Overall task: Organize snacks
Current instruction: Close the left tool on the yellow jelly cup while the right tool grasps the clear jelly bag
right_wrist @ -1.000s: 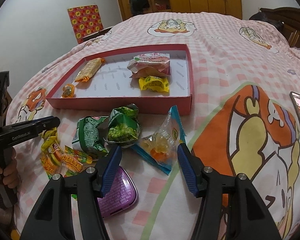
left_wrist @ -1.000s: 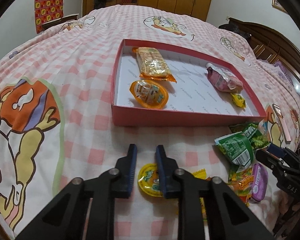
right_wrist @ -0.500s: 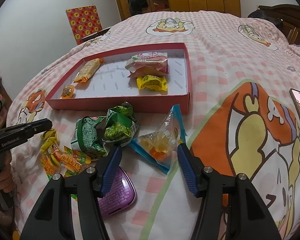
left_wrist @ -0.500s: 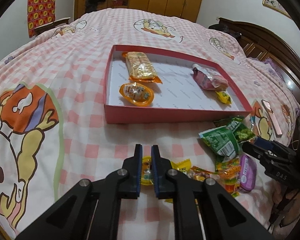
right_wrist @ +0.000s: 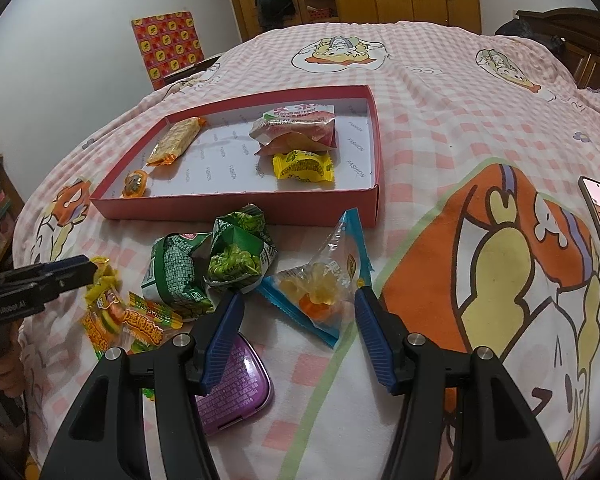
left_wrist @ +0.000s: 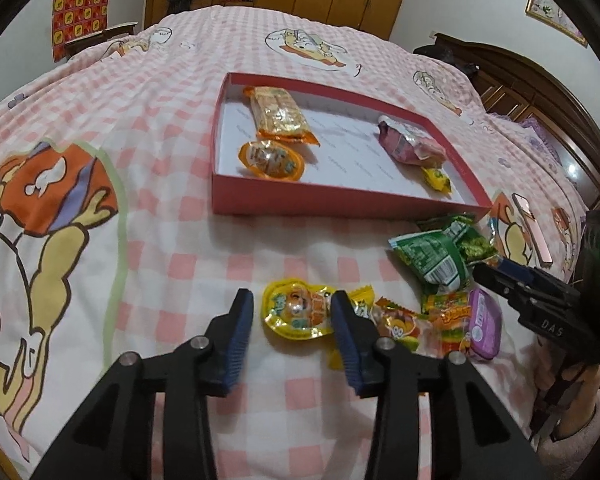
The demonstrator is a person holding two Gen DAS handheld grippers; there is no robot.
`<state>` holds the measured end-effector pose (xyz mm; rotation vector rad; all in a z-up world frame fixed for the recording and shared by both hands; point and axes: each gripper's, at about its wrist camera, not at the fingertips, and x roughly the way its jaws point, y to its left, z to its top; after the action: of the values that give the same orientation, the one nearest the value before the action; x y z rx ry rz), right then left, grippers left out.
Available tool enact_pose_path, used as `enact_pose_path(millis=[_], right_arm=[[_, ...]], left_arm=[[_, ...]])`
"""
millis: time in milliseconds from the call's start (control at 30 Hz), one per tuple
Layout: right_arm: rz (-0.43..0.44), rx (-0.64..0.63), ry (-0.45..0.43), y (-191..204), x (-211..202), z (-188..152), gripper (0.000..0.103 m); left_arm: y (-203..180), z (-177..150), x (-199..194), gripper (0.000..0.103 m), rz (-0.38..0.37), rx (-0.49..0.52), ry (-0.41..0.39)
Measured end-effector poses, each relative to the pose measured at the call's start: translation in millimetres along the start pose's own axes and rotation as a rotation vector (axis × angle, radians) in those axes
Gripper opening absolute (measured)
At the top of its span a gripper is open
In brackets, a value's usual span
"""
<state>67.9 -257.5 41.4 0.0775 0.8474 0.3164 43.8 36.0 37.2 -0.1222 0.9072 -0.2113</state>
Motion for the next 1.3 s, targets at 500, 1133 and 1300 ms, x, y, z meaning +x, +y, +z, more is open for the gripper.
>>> enact_pose_path(millis=[500,1133,1300], right_arm=[[0.003,0.039,-0.003,-6,0,5,0.059],[0.061,0.180,0.021,-31,8,16,0.059],[0.058,0.198,0.019,-35,7,15,0.034]], left_arm=[[-12,-1,13,0.032,-0.014,-0.001,0.000],[-10,2,-7,0.025,-0.038,0.003,-0.041],[-9,4,-13,0.025,-0.040,0.001,-0.054]])
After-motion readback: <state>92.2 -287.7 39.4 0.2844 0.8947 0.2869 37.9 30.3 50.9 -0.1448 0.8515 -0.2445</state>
